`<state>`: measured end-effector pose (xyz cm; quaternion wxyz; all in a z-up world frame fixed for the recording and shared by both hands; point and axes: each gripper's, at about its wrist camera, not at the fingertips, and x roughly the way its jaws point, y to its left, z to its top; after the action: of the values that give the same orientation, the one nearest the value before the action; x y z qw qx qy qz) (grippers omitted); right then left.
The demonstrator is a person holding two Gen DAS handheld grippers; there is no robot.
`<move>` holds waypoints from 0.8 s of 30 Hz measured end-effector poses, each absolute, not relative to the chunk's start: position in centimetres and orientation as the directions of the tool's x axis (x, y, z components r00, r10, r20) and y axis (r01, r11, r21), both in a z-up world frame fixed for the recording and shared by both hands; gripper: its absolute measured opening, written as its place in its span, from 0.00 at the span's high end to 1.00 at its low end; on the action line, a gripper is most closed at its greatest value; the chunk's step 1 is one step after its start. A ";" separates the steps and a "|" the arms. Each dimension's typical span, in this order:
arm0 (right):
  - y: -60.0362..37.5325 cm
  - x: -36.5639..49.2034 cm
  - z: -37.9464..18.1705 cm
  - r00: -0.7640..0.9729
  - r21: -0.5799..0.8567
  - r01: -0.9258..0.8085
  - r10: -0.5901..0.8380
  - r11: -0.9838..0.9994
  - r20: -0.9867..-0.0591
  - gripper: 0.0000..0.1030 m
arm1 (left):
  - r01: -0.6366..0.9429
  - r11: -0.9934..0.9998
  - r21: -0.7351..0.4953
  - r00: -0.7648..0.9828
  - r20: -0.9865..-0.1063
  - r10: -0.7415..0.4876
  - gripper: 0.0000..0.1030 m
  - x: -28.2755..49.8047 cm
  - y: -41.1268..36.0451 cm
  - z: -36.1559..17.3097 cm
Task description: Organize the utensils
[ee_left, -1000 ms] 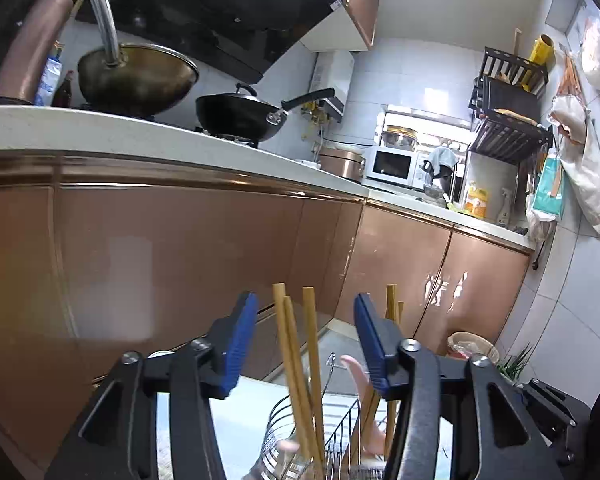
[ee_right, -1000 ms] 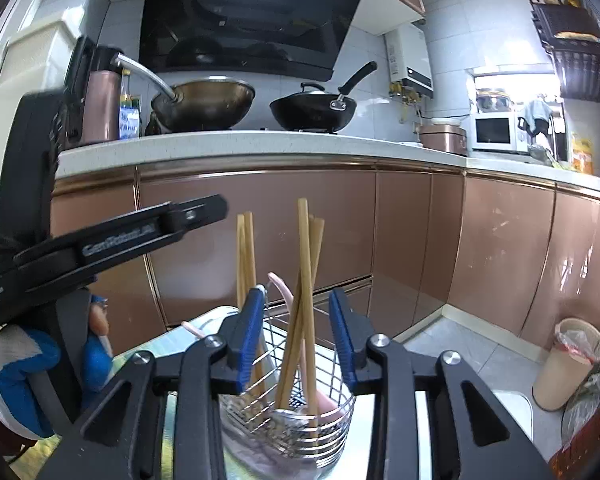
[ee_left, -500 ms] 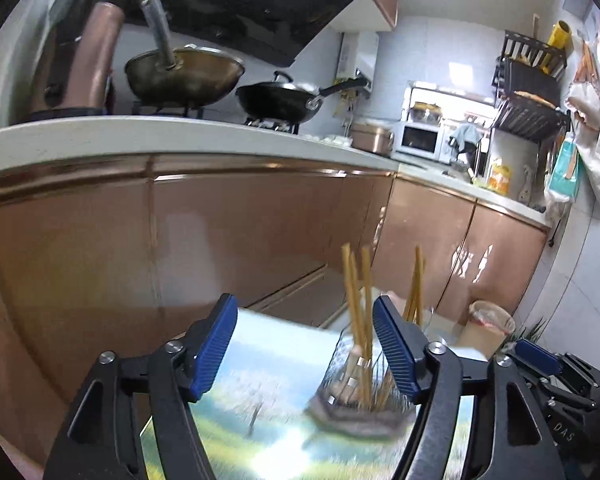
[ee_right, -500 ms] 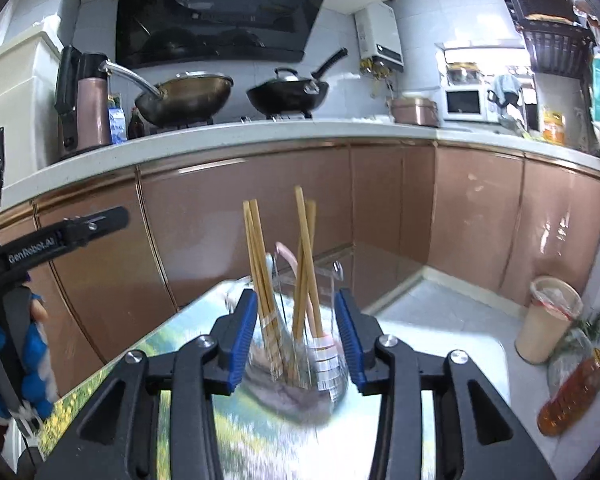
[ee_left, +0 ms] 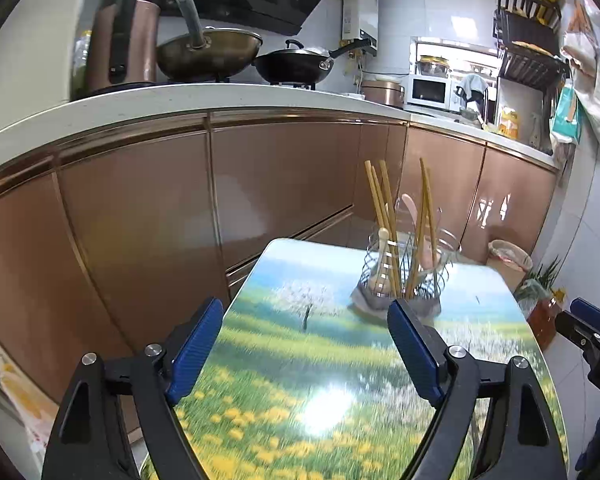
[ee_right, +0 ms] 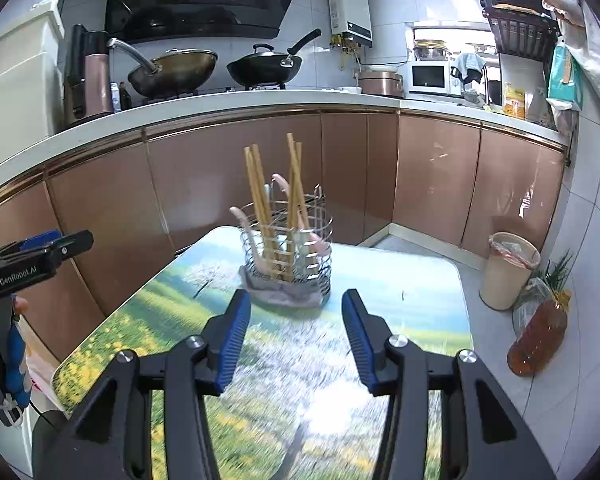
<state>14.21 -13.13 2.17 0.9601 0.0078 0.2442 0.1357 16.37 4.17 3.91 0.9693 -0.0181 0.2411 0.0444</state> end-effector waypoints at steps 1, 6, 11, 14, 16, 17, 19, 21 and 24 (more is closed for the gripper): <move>-12.9 13.5 2.2 0.844 0.082 -0.251 0.260 0.964 -0.469 0.55 | -0.096 0.995 -0.012 0.880 -0.468 0.079 0.16 15.5 4.2 4.0; -12.5 10.5 2.4 0.847 0.089 -0.236 0.250 0.968 -0.470 0.53 | -0.123 0.992 0.013 0.886 -0.450 0.116 0.10 12.1 3.8 4.5; -12.6 7.7 2.5 0.852 0.091 -0.218 0.235 0.972 -0.467 0.49 | -0.124 0.992 0.029 0.893 -0.432 0.124 0.07 9.0 3.0 4.6; -12.9 6.3 2.5 0.858 0.087 -0.210 0.227 0.974 -0.461 0.47 | -0.128 0.991 0.040 0.900 -0.414 0.133 0.05 7.5 2.7 4.6; -13.0 5.5 2.5 0.861 0.084 -0.202 0.218 0.976 -0.459 0.46 | -0.127 0.991 0.044 0.905 -0.403 0.134 0.04 6.8 2.5 4.6; -13.0 5.0 2.5 0.864 0.085 -0.198 0.215 0.977 -0.455 0.44 | -0.127 0.991 0.045 0.908 -0.396 0.135 0.04 6.5 2.4 4.7; -13.0 4.4 2.4 0.869 0.083 -0.194 0.211 0.977 -0.448 0.41 | -0.122 0.991 0.050 0.916 -0.379 0.131 0.02 5.5 2.2 4.8; -12.7 4.0 2.4 0.873 0.071 -0.191 0.202 0.979 -0.444 0.37 | -0.117 0.992 0.053 0.921 -0.367 0.128 0.01 4.8 2.1 4.8; -12.2 3.3 2.2 0.876 0.059 -0.196 0.202 0.979 -0.439 0.32 | -0.112 0.992 0.058 0.925 -0.359 0.126 0.01 3.8 1.9 4.7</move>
<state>3.31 -12.16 2.24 0.9684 0.0061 0.2272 0.1028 3.81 1.92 4.71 0.9809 0.0184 0.1840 0.0606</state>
